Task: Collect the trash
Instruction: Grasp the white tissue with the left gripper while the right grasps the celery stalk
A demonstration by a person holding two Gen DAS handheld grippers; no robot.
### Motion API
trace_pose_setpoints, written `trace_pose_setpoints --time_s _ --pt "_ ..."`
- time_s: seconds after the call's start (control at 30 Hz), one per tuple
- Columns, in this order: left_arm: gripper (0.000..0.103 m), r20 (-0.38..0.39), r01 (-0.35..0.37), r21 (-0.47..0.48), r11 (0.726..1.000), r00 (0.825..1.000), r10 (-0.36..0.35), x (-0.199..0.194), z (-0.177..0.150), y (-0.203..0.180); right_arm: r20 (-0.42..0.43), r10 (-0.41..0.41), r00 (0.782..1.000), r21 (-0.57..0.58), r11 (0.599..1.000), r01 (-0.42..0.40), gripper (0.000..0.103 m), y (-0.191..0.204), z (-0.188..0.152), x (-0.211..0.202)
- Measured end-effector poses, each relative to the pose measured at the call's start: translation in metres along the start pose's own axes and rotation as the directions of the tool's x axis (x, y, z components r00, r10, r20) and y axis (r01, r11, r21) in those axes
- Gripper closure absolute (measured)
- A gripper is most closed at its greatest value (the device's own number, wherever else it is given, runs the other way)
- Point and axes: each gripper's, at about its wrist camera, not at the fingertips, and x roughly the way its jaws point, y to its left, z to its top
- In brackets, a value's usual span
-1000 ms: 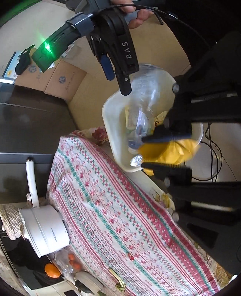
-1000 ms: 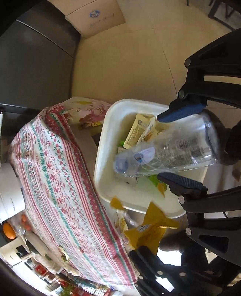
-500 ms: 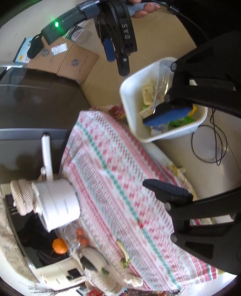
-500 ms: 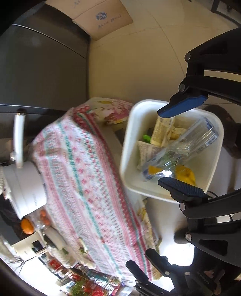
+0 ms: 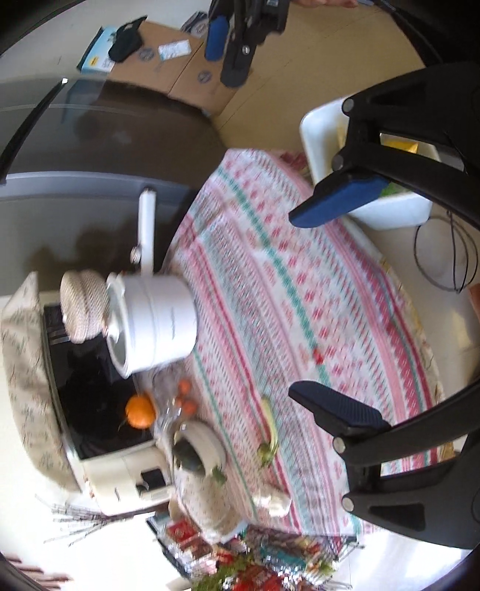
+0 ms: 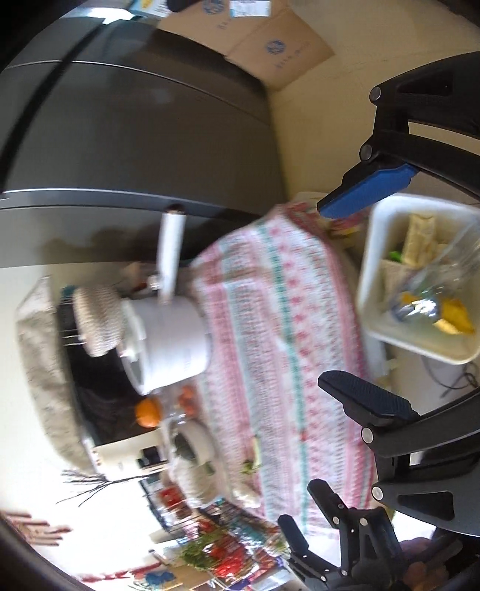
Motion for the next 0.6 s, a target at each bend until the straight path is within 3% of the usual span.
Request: trace_pose_setpoints --time_s 0.2,0.4,0.6 --pt "0.018 0.024 -0.071 -0.031 0.997 0.997 0.072 0.0 0.013 0.031 0.134 -0.018 0.991 -0.01 1.0 0.019 0.005 0.026 0.02 -0.008" --pt "0.018 0.014 -0.129 -0.01 0.992 0.992 0.129 0.008 0.017 0.063 0.198 -0.043 0.979 -0.012 0.999 0.046 0.005 0.048 0.034 0.001" --pt "0.018 -0.029 -0.187 -0.02 0.982 0.982 0.187 0.031 0.017 0.116 0.152 -0.01 0.988 -0.001 1.0 0.01 0.0 0.075 0.044 0.034"
